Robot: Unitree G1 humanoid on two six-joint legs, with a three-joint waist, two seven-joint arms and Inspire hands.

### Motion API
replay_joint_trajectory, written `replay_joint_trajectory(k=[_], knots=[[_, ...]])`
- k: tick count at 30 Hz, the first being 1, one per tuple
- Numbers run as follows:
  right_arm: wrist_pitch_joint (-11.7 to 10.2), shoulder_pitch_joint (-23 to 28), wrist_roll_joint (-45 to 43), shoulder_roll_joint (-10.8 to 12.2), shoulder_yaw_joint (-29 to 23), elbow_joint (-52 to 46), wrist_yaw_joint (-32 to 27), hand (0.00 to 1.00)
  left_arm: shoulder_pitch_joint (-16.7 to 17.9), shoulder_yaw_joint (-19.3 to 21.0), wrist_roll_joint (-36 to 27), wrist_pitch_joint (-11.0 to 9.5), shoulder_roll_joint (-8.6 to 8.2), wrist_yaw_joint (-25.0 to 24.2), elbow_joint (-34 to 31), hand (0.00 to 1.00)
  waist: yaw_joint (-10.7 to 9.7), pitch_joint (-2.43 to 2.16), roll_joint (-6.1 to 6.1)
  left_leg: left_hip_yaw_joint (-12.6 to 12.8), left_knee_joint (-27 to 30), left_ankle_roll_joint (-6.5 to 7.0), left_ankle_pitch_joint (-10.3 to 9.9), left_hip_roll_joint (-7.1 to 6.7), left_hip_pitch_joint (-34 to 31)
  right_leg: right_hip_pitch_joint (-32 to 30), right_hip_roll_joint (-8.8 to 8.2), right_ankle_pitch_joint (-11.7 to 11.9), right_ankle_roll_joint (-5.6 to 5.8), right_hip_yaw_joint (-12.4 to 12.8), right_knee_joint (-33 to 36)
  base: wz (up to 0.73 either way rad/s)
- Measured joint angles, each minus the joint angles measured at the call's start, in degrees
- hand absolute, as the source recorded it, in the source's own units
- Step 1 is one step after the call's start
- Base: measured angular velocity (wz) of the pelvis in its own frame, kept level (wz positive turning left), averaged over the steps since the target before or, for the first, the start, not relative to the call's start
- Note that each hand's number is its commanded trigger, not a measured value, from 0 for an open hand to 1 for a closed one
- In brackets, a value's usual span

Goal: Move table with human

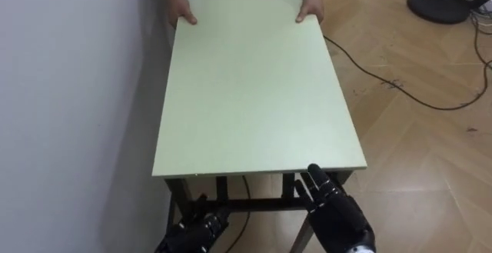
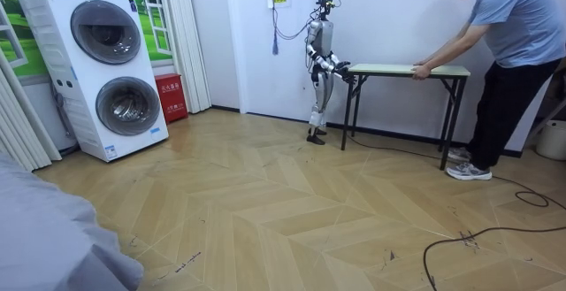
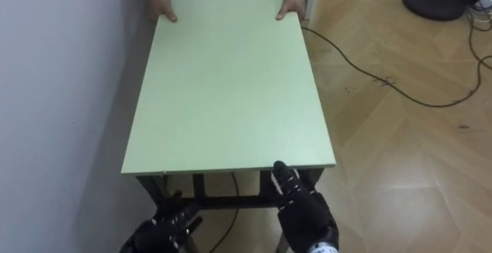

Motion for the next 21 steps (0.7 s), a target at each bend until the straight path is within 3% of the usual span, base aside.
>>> replay_joint_trajectory(k=[12,21], knots=[[0.8,0.7,-0.3,0.0,0.0,2.1,2.3,0.00,0.0,0.4,0.1,0.1,0.14,0.0,0.8,0.00,0.1,0.01,-0.45,1.3,-0.1,-0.02,0.0,0.17,0.4,0.0,0.11,0.0,-0.02,0.5,0.0,-0.04],[1.2,1.0,-2.8,0.0,-1.9,8.4,4.2,0.00,-0.5,1.0,3.1,0.5,0.41,0.0,6.7,0.00,-0.2,0.14,-0.20,1.4,-0.2,-0.14,-0.6,0.46,1.1,0.9,0.41,0.0,-0.02,0.5,0.0,-0.01]])
